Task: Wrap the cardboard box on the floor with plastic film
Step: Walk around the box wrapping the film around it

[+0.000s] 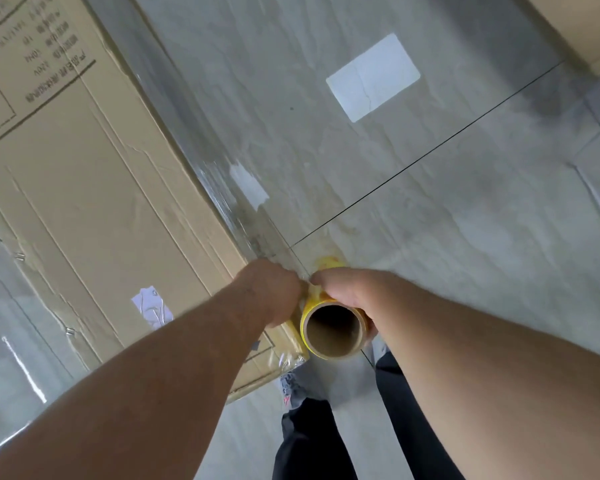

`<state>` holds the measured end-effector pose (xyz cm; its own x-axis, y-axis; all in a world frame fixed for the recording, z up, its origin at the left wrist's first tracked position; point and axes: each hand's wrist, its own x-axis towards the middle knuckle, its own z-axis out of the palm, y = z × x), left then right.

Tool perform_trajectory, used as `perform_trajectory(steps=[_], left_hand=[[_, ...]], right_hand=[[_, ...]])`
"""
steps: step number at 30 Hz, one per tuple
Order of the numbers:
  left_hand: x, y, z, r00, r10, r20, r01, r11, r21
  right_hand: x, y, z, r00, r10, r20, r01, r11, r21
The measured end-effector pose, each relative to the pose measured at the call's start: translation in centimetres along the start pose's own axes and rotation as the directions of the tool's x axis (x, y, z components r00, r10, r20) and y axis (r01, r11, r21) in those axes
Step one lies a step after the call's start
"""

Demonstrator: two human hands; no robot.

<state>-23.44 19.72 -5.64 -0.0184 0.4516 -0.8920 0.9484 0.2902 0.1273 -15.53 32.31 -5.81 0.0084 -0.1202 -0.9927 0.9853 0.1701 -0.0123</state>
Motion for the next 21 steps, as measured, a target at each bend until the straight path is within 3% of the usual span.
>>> perform_trajectory(steps=[3, 6, 8, 10, 12, 14, 17, 21], left_hand=[[0.5, 0.0, 0.1, 1.000, 0.006, 0.012, -0.007, 1.000, 0.024], [0.6, 0.0, 0.3, 1.000, 0.002, 0.020, -0.003, 0.999, 0.054], [0.6, 0.2, 0.6, 1.000, -0.009, 0.016, 0.009, 0.999, 0.050], [0.6, 0.4, 0.6, 0.999, -0.033, -0.016, 0.034, 0.999, 0.032], [0.7, 0.4, 0.7, 0.997, -0.065, -0.028, 0.065, 0.998, -0.002], [0.7, 0.7, 0.8, 0.997, -0.080, -0.016, 0.080, 0.997, -0.019], [0.9, 1.2, 1.2, 0.998, -0.059, -0.013, 0.060, 0.997, 0.038], [0.9, 1.8, 1.9, 0.998, -0.053, 0.024, 0.049, 0.989, 0.140]], right_hand=[[-0.3, 3.0, 0.5, 0.988, 0.154, 0.022, -0.152, 0.925, 0.348], [0.5, 5.8, 2.4, 0.982, 0.138, 0.126, -0.186, 0.692, 0.698], [0.7, 6.6, 4.0, 0.984, 0.094, 0.154, -0.181, 0.545, 0.819], [1.1, 7.0, 4.7, 0.988, 0.069, 0.137, -0.154, 0.491, 0.858], [1.2, 7.4, 4.9, 0.991, 0.086, 0.103, -0.133, 0.520, 0.844], [0.7, 8.1, 4.5, 0.994, 0.093, 0.053, -0.100, 0.626, 0.773], [0.2, 9.6, 4.2, 0.997, 0.073, -0.034, -0.042, 0.830, 0.557], [0.5, 9.4, 4.6, 0.995, 0.101, -0.007, -0.092, 0.935, 0.343]])
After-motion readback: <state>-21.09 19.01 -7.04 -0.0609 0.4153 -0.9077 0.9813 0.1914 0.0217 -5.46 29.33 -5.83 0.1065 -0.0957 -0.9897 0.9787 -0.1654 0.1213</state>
